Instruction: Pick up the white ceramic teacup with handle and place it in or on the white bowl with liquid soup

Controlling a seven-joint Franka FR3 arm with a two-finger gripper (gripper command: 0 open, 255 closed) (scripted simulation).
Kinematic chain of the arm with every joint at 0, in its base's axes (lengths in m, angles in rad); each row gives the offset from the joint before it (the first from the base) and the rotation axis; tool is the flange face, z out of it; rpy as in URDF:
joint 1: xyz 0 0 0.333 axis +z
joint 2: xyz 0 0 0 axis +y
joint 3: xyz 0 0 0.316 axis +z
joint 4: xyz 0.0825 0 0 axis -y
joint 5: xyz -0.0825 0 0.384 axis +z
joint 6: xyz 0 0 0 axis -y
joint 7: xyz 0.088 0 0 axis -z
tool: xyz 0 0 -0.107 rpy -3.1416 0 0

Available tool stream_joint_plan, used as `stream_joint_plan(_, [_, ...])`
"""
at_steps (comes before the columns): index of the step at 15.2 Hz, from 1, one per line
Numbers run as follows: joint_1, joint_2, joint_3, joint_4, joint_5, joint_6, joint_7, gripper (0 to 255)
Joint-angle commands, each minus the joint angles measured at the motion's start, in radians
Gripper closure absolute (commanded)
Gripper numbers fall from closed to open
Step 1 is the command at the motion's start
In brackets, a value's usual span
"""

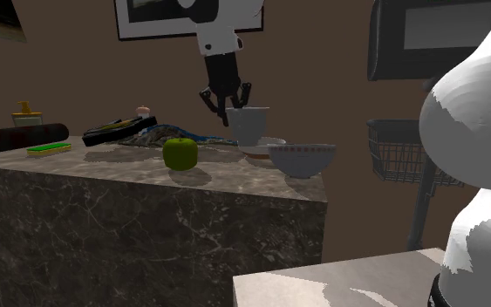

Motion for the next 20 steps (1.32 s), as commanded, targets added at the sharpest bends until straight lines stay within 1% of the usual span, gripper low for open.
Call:
stream_joint_plan(1, [0.002, -0.010, 0.000, 0.018, 0.007, -0.026, -0.006, 255])
stream_joint_plan(12, [0.002, -0.041, -0.005, 0.126, 0.030, -0.158, -0.043, 255])
stream_joint_plan(20, [-0.067, -0.166, -0.137, 0.018, 0.052, -0.133, -0.255, 255])
